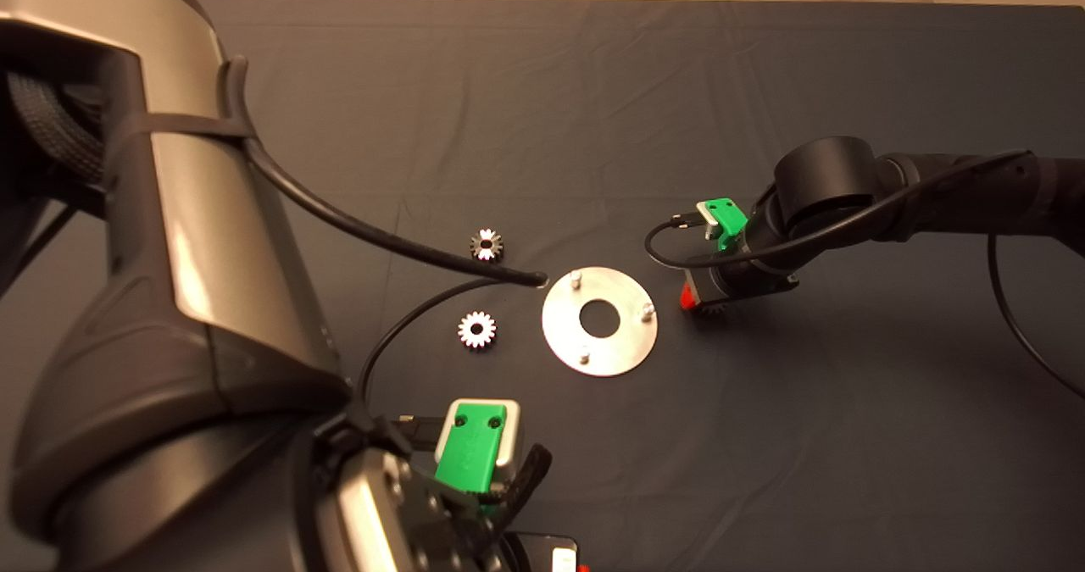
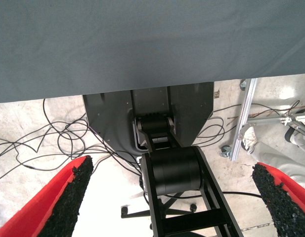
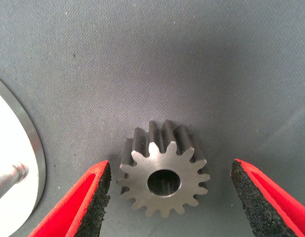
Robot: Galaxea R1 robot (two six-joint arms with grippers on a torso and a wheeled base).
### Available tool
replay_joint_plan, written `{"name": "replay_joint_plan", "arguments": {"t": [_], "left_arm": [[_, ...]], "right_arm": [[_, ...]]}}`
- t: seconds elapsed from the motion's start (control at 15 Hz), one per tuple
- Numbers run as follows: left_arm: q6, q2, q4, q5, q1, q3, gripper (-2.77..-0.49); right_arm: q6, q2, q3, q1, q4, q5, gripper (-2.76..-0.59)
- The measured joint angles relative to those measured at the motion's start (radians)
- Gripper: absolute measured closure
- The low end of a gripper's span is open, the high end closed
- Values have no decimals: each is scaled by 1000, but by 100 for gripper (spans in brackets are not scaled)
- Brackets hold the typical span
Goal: Install three planetary gears onto the carrier pins
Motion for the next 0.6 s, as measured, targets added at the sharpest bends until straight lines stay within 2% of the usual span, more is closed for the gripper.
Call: {"name": "replay_joint_plan", "arguments": {"t": [0.13, 0.6], "left_arm": [[0, 0, 0, 0, 0, 0, -234], [0, 2, -1, 0, 0, 0, -234]], "right_arm": [[2, -2, 2, 0, 0, 0, -167], [3, -3, 4, 0, 0, 0, -166]]}}
